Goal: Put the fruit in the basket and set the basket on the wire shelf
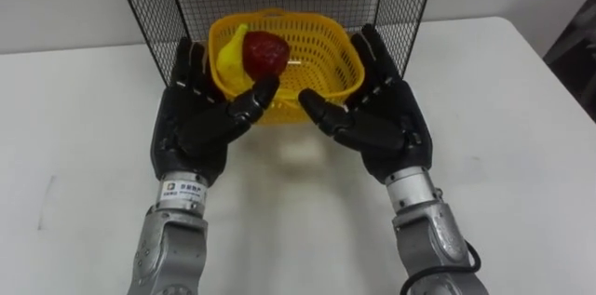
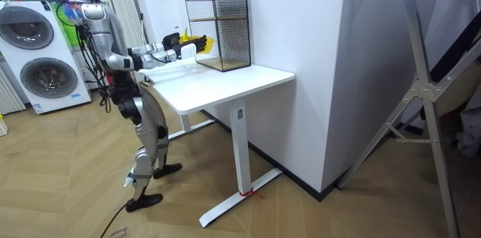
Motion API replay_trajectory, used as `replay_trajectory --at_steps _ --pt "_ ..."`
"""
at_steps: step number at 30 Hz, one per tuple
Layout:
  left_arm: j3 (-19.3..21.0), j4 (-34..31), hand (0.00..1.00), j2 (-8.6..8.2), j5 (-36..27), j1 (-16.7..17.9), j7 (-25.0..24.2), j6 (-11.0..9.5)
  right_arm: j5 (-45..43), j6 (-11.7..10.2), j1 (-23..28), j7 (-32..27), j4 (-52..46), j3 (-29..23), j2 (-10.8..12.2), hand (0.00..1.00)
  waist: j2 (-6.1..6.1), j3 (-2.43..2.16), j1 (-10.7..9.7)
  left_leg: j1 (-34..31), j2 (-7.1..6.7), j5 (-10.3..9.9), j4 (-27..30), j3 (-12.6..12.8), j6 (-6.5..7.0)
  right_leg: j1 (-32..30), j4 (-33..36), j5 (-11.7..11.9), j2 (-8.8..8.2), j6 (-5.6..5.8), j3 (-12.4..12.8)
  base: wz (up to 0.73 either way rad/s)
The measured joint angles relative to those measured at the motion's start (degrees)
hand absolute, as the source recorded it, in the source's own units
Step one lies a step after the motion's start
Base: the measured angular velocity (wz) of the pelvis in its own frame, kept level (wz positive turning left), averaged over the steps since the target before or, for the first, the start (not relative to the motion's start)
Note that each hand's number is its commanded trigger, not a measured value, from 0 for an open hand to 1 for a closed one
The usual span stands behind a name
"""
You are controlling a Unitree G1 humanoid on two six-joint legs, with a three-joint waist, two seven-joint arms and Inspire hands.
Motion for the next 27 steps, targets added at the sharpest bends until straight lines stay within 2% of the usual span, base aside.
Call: replay_trajectory --at_steps 2,4,5,6,7,8,9,11,12,13,14,15,16,18,19,23,27 --pt "-0.2 0.0 0.0 0.09 0.0 0.0 -0.1 0.0 0.0 -0.5 -0.1 -0.2 -0.6 0.0 0.0 0.0 -0.27 0.05 0.1 0.5 -0.67 -0.8 0.0 0.6 0.73 -0.1 3.1 -0.5 -1.25 0.87 -0.2 0.0" --pt "-0.5 0.1 0.0 0.18 0.0 0.0 -0.3 0.0 -0.2 -1.2 -0.2 -0.3 -0.7 0.1 0.0 0.0 -0.94 0.34 -0.1 2.0 -2.13 -1.8 0.1 1.0 1.98 -3.1 13.0 -0.4 -3.62 1.6 -0.7 0.06" --pt "-0.6 0.1 0.0 0.19 0.0 0.0 -0.3 0.0 -0.2 -1.3 -0.2 -0.3 -0.7 0.0 0.0 0.0 -1.15 0.36 -0.2 2.5 -2.51 -2.0 0.2 1.0 2.24 -4.1 16.0 0.0 -4.26 2.08 -0.7 0.08" --pt "-0.7 0.2 0.0 0.22 -0.1 0.0 -0.3 0.0 -0.1 -1.4 -0.2 -0.3 -0.7 0.1 0.0 0.0 -1.36 0.48 -0.2 3.3 -3.11 -2.6 0.4 0.9 2.88 -5.9 21.1 1.8 -5.29 2.38 -0.5 0.06" --pt "-0.8 0.3 0.0 0.25 -0.1 0.0 -0.2 0.1 -0.1 -1.4 -0.1 -0.3 -0.7 0.0 0.1 0.0 -1.2 0.54 -0.2 4.5 -3.25 -3.1 0.3 0.7 3.3 -7.3 25.1 4.5 -5.74 2.19 -0.3 0.05" --pt "-0.8 0.3 0.0 0.31 -0.1 0.0 -0.2 0.1 -0.1 -1.4 -0.1 -0.4 -0.7 0.0 0.1 0.0 -1.11 0.61 -0.2 5.1 -3.24 -3.3 0.1 0.5 3.49 -8.2 27.0 6.4 -5.81 2.18 -0.2 0.09" --pt "-0.8 0.3 0.0 0.32 -0.2 0.0 -0.2 0.1 -0.2 -1.5 -0.1 -0.3 -0.6 0.0 0.1 0.0 -0.59 0.87 -0.5 6.4 -3.13 -3.7 -0.5 -0.7 3.8 -9.5 29.7 8.8 -5.54 2.42 -0.2 0.05" --pt "-0.8 0.2 0.0 0.34 -0.1 -0.1 -0.2 0.0 -0.2 -1.6 -0.1 -0.2 -0.6 0.0 0.1 0.0 -0.35 0.62 -0.9 7.2 -2.79 -3.6 -1.9 -0.9 4.04 -12.0 28.4 6.8 -5.19 2.73 -0.5 0.07" --pt "-0.8 0.2 0.0 0.34 -0.1 -0.2 -0.2 -0.1 -0.2 -1.6 -0.2 -0.1 -0.6 0.0 0.0 0.0 -0.15 0.67 -1.4 7.4 -2.54 -3.3 -2.1 -1.0 4.37 -12.7 23.9 5.1 -4.48 2.48 -0.8 0.14" --pt "-0.8 0.3 0.0 0.33 -0.1 -0.2 -0.2 -0.1 -0.2 -1.6 -0.2 -0.1 -0.5 0.0 -0.1 0.0 -0.08 0.72 -1.4 7.7 -2.5 -3.3 -2.3 -1.0 4.45 -12.8 20.5 4.8 -3.91 2.19 -0.6 0.12" --pt "-0.9 0.3 0.0 0.33 -0.1 -0.2 -0.3 -0.1 -0.1 -1.5 -0.2 -0.1 -0.5 0.0 -0.3 0.0 0.02 0.77 -1.5 8.1 -2.48 -3.5 -2.3 -1.0 4.58 -12.2 13.1 4.7 -2.94 2.08 -0.7 0.06" --pt "-0.9 0.4 0.0 0.32 -0.1 -0.2 -0.3 -0.1 -0.2 -1.5 -0.3 -0.1 -0.3 0.0 -0.2 0.0 0.31 0.98 -1.6 8.5 -2.67 -3.6 -2.7 -1.3 4.6 -11.9 6.6 6.6 -1.81 1.77 -0.6 0.21" --pt "-1.0 0.9 0.0 0.13 -0.1 -0.4 -0.3 0.1 -0.2 -1.5 -0.7 -0.1 0.5 -0.2 -0.2 0.0 0.85 0.89 -2.4 8.8 -2.74 -3.5 -3.4 -2.3 4.55 -11.4 4.8 9.7 -1.06 1.76 -0.2 0.21" --pt "-0.8 1.0 0.0 0.18 -0.1 -0.6 -0.2 0.1 -0.2 -1.4 -2.2 -0.3 1.7 -0.2 -0.3 0.0 1.36 1.13 -2.6 8.9 -2.33 -2.6 -5.1 -2.1 4.23 -11.0 2.5 11.2 -0.07 1.37 -0.2 -0.05" --pt "-0.7 1.0 0.0 0.42 -0.1 -0.6 -0.1 0.1 -0.1 -1.0 -3.1 -0.3 2.4 -0.2 -0.4 0.0 1.34 1.1 -2.4 9.1 -1.94 -2.0 -6.3 -1.8 4.02 -10.9 1.2 12.2 0.47 1.21 0.1 -0.2" --pt "-0.6 1.0 0.0 0.56 -0.1 -0.6 0.2 0.1 -0.2 -0.8 -3.4 -0.3 2.5 -0.2 -0.4 0.0 1.24 0.97 -2.5 9.5 -0.66 -1.8 -7.3 -1.7 3.42 -9.4 -2.5 14.1 2.1 0.58 0.2 -0.1" --pt "-0.4 1.0 0.0 0.54 0.0 -0.6 0.3 0.2 -0.2 -0.1 -3.4 -0.3 2.6 -0.2 -0.4 0.0 1.21 0.62 -2.7 10.1 0.3 -1.5 -8.0 -1.5 2.85 -8.0 -5.3 15.5 3.24 0.01 0.3 -0.07"
